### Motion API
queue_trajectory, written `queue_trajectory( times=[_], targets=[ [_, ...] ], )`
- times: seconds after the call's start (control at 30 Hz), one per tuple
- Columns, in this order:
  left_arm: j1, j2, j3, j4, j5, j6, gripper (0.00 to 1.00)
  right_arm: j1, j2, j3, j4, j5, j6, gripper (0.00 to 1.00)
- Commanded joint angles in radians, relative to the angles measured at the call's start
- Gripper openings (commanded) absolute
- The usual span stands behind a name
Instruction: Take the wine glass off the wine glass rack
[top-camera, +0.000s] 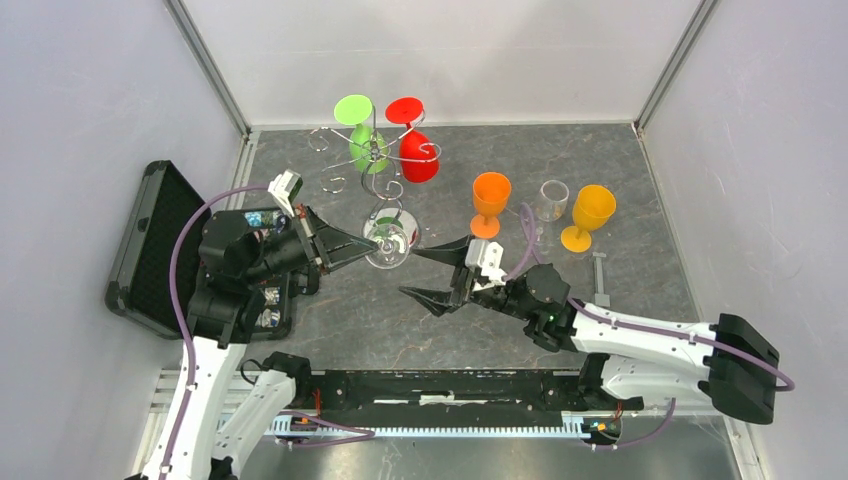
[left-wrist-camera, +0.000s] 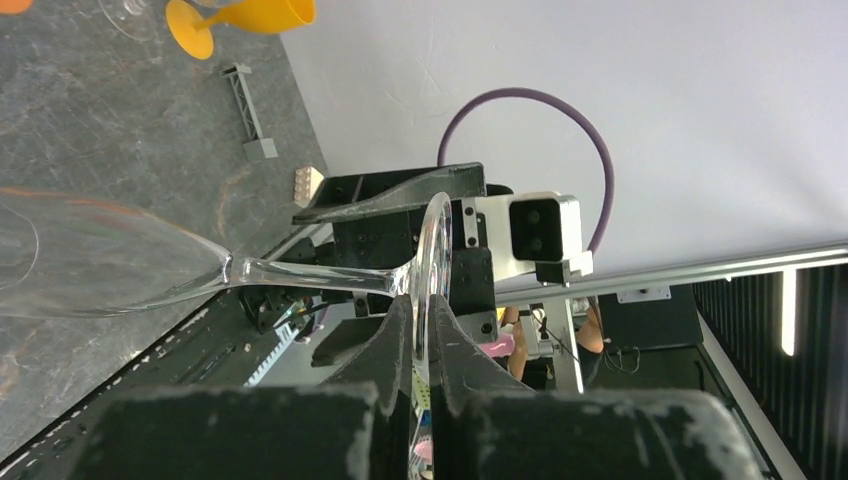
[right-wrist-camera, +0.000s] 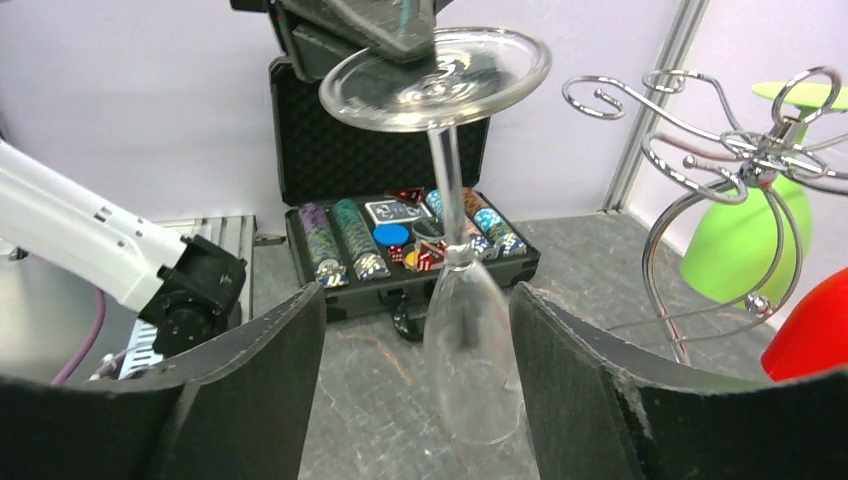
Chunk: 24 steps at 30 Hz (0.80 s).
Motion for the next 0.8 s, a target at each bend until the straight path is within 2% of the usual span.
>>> queue_trajectory(
  times=[0.0,0.3,0.4,0.47,0.57,0.6,0.63,0.67,0.7,0.73,0.77],
  targets=[
    [-0.021,-0.034,-0.007,0.078,0.041,-0.078,0.02,0.010,0.050,0.088,0.110,0.021,-0.038,0.70],
    [-0.046,-0.065,-0.027,0.076,0.037,-0.108,0.02,0.032,0.152,0.195,0.088,-0.035,-0.043,0.54],
    [-0.052,-0.065,-0.022,0.077,0.038,-0.110,0.02,0.037,0.176,0.226,0.067,-0.044,-0.037,0.44],
    [-0.054,-0.066,-0.017,0.077,0.038,-0.112,0.02,0.039,0.187,0.238,0.060,-0.042,-0.033,0.35],
    [-0.054,-0.069,-0.009,0.077,0.036,-0.112,0.02,0.040,0.189,0.241,0.059,-0.021,-0.020,0.10],
    [-0.054,-0.070,-0.008,0.077,0.035,-0.113,0.02,0.040,0.187,0.239,0.066,-0.013,-0.016,0.05],
    [-0.054,-0.069,-0.006,0.078,0.034,-0.113,0.06,0.040,0.182,0.236,0.078,-0.001,-0.008,0.00],
    [-0.054,-0.071,-0.004,0.080,0.032,-0.113,0.15,0.040,0.177,0.231,0.091,0.010,-0.002,0.00],
    [-0.054,-0.073,-0.005,0.087,0.029,-0.112,0.31,0.040,0.169,0.226,0.103,0.021,0.003,0.00],
    [-0.054,-0.076,-0.007,0.104,0.023,-0.101,0.51,0.040,0.160,0.220,0.122,0.036,0.003,0.00],
    [-0.054,-0.084,-0.010,0.109,0.011,-0.076,0.65,0.040,0.151,0.208,0.145,0.058,0.029,0.00]
  ],
)
